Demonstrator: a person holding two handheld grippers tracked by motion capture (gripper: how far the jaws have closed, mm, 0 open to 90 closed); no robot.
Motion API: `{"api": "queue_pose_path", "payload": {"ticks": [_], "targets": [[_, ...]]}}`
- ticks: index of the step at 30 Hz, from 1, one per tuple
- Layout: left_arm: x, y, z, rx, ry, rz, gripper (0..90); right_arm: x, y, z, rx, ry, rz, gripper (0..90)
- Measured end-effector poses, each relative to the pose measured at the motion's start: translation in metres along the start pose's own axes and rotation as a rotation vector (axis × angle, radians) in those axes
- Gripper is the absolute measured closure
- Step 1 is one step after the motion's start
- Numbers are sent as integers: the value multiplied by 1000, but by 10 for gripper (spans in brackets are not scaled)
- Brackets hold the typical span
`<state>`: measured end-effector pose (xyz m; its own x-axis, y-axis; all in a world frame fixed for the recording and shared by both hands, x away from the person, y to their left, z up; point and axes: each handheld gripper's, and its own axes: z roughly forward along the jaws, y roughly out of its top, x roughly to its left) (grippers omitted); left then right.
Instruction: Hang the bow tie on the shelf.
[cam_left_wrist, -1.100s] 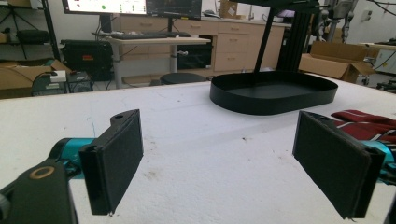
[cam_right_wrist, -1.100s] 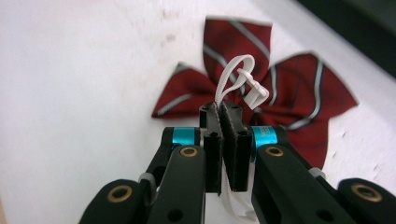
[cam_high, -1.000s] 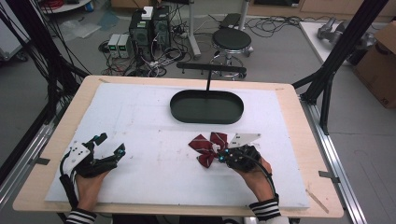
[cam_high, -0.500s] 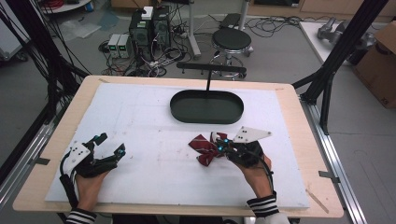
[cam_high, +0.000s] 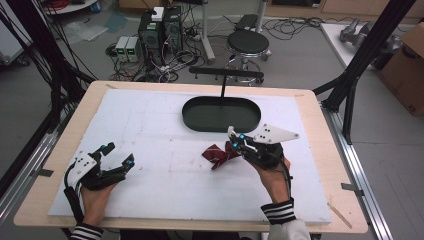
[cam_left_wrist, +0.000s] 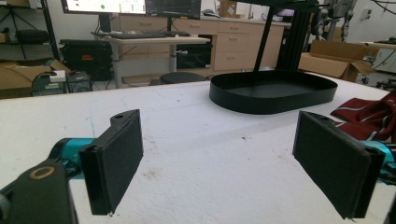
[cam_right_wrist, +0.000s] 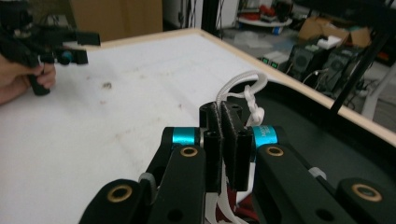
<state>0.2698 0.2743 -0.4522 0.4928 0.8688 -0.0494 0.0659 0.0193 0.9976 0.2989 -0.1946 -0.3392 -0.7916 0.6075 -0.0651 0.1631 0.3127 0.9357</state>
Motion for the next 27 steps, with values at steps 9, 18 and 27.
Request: {"api": "queue_pose_path", "payload": {"ticks": [9,18,27], "targets": [[0,0,0,0,-1,-1,164,-7,26,3,-88,-8,2,872],[0,0,0,0,-1,-2,167,-13,54,5,-133,-24,-10,871],[0,0,0,1,0,-3,167,-33,78,7,-162,-50,6,871]]}}
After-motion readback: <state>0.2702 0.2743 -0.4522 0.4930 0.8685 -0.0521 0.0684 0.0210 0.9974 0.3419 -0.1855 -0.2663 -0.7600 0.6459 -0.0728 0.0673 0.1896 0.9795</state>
